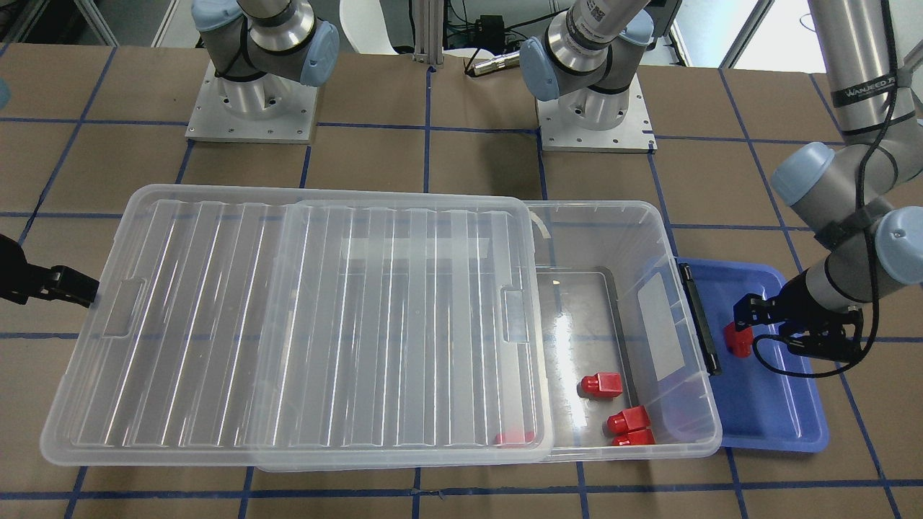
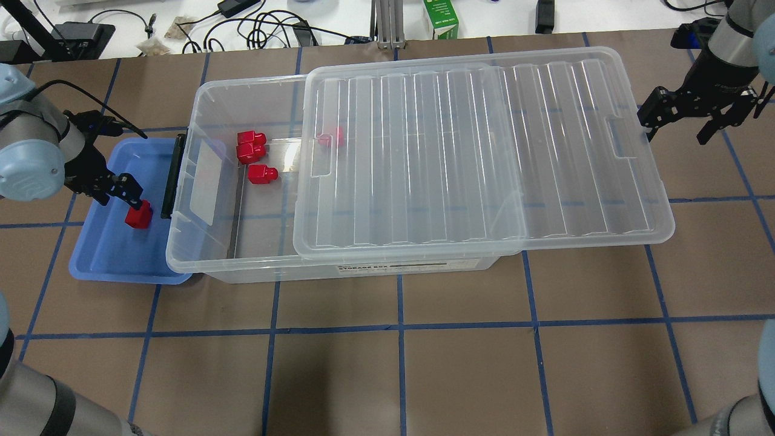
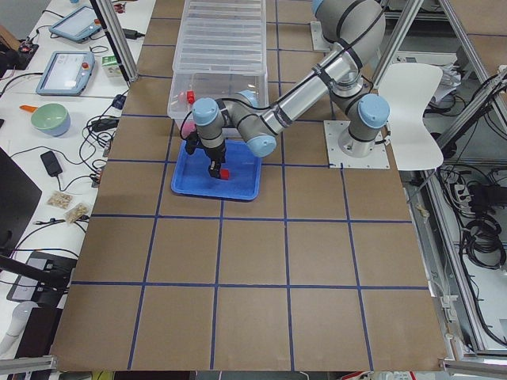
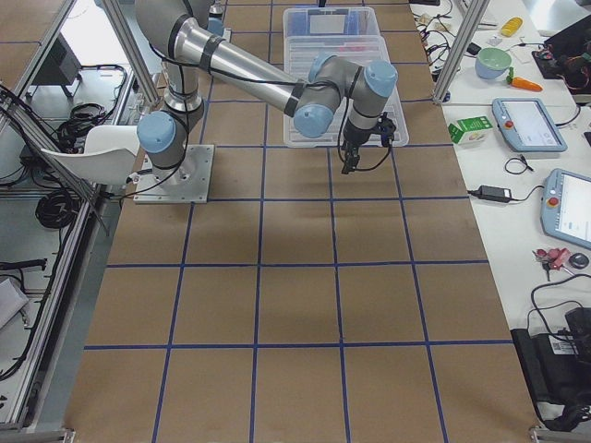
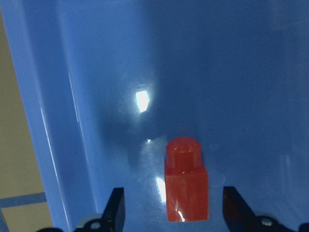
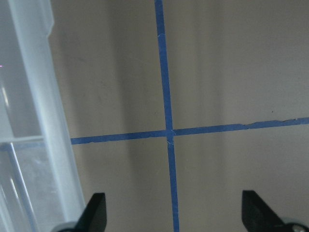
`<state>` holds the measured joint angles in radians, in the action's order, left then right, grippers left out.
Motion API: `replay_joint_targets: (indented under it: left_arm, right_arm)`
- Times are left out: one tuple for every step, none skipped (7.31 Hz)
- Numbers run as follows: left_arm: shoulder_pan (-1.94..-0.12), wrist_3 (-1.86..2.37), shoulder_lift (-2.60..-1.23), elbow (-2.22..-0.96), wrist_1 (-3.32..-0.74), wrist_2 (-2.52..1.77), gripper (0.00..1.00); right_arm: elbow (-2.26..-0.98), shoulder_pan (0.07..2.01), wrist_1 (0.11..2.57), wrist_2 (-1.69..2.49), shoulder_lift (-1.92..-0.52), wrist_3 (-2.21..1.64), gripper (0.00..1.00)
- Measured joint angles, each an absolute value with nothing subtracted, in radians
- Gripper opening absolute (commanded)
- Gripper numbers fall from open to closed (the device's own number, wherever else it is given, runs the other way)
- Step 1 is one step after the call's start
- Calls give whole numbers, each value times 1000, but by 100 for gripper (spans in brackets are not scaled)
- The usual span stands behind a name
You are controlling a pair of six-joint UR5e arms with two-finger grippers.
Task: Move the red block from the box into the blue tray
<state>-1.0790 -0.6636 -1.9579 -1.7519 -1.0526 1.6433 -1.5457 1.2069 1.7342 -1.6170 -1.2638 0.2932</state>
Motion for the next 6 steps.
replay_joint_targets:
  left_arm:
    - [-1084,-661,-1921,-1727,-1120,1643,76]
    - [-1095,-659,-1878,-1693,-1203,1643,76]
    - [-1114,-647,-1834,-1657,-1287,1643,77]
    - [-1149,-618,-1787,-1627,-1357,1645,78]
    - [-1196,-576,-1743,-1611,-1397,1647,81]
    - [-1254,-509,-1703,-1604,-1417,1649,83]
  right_arm:
    - [-1547,1224,1737,-1617,-1265,287,100]
    - [-1547,1248,1738,-1616,-1265,283,100]
    - [-1547,1271,1739,-1616,-1265,270,100]
    - [-1547,1292,1740,-1615,-1266,242,100]
    - [-1548,1321,1741,-1615,-1267,204,100]
    - [-1548,1356,1742,-1614,-1267,158,100]
